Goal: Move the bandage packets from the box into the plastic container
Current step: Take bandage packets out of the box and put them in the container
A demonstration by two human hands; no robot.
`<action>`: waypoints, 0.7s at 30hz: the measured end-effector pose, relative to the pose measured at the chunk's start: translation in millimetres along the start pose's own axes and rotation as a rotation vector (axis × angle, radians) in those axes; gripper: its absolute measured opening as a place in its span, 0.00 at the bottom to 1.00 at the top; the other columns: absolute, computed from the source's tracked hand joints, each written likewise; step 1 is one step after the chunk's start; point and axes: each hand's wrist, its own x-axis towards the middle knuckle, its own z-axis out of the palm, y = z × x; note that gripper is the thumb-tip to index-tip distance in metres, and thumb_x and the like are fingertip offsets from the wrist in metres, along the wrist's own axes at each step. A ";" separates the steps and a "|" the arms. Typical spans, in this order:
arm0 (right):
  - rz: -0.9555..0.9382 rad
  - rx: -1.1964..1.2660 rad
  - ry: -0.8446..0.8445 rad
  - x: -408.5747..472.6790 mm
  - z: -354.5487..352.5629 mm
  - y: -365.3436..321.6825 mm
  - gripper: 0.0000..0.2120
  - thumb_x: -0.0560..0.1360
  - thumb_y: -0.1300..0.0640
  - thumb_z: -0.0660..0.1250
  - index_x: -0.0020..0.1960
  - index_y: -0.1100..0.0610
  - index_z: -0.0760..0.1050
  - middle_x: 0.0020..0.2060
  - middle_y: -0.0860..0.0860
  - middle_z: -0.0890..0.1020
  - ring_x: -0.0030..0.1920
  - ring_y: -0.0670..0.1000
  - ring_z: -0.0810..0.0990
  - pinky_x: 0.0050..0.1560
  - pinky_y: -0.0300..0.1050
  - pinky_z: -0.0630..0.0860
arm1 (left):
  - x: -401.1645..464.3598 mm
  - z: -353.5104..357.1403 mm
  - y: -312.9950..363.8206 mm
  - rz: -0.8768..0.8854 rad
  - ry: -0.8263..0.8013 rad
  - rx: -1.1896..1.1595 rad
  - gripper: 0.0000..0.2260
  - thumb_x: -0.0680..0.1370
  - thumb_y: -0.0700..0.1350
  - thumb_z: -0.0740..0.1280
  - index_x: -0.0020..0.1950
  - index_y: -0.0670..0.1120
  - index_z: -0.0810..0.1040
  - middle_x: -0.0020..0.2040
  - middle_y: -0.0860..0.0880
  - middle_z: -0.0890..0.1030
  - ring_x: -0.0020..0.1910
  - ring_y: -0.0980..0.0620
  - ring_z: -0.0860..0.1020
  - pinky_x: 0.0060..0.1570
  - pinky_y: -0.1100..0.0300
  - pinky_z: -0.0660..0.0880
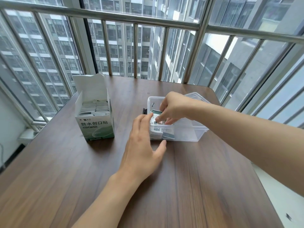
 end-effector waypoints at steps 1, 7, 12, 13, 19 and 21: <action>-0.004 0.014 0.004 -2.9 -1.8 -1.3 0.20 0.69 0.57 0.80 0.54 0.69 0.81 0.42 0.62 0.87 0.40 0.56 0.88 0.52 0.54 0.84 | -0.1 0.0 -0.4 -0.001 -0.001 0.001 0.35 0.70 0.52 0.71 0.76 0.52 0.64 0.69 0.57 0.64 0.62 0.50 0.75 0.54 0.48 0.80; -0.012 0.066 0.050 -13.9 -19.0 0.0 0.17 0.70 0.60 0.79 0.54 0.67 0.81 0.43 0.60 0.86 0.37 0.55 0.88 0.46 0.48 0.85 | 0.0 -1.1 -2.6 -0.004 0.003 0.007 0.36 0.71 0.49 0.74 0.77 0.52 0.64 0.69 0.56 0.65 0.62 0.51 0.74 0.56 0.48 0.80; 0.020 0.050 0.010 -15.7 -21.3 8.5 0.16 0.72 0.60 0.78 0.55 0.68 0.80 0.38 0.61 0.86 0.38 0.56 0.88 0.39 0.45 0.85 | 0.4 -1.1 -3.5 0.000 0.008 0.007 0.36 0.71 0.48 0.74 0.77 0.52 0.64 0.69 0.55 0.66 0.62 0.52 0.74 0.55 0.48 0.80; 0.021 0.043 -0.005 -16.1 -18.9 9.3 0.17 0.72 0.60 0.78 0.56 0.67 0.79 0.39 0.61 0.86 0.38 0.55 0.88 0.39 0.44 0.85 | 0.3 -0.9 -3.8 0.000 0.008 0.007 0.36 0.71 0.48 0.74 0.77 0.52 0.64 0.69 0.55 0.66 0.62 0.51 0.74 0.56 0.48 0.80; 0.015 0.001 0.007 -13.8 -1.7 5.2 0.23 0.70 0.55 0.79 0.60 0.63 0.76 0.39 0.57 0.86 0.36 0.51 0.85 0.42 0.43 0.84 | -0.6 -0.1 -4.3 0.004 0.004 0.005 0.36 0.71 0.48 0.73 0.77 0.53 0.63 0.69 0.55 0.66 0.63 0.51 0.74 0.56 0.48 0.79; 0.012 0.008 0.004 -13.9 0.4 2.6 0.22 0.70 0.54 0.79 0.59 0.63 0.78 0.39 0.57 0.86 0.38 0.51 0.85 0.44 0.43 0.84 | -0.6 -0.1 -4.5 0.002 0.003 0.003 0.36 0.71 0.48 0.73 0.77 0.53 0.63 0.69 0.55 0.66 0.63 0.50 0.74 0.56 0.48 0.79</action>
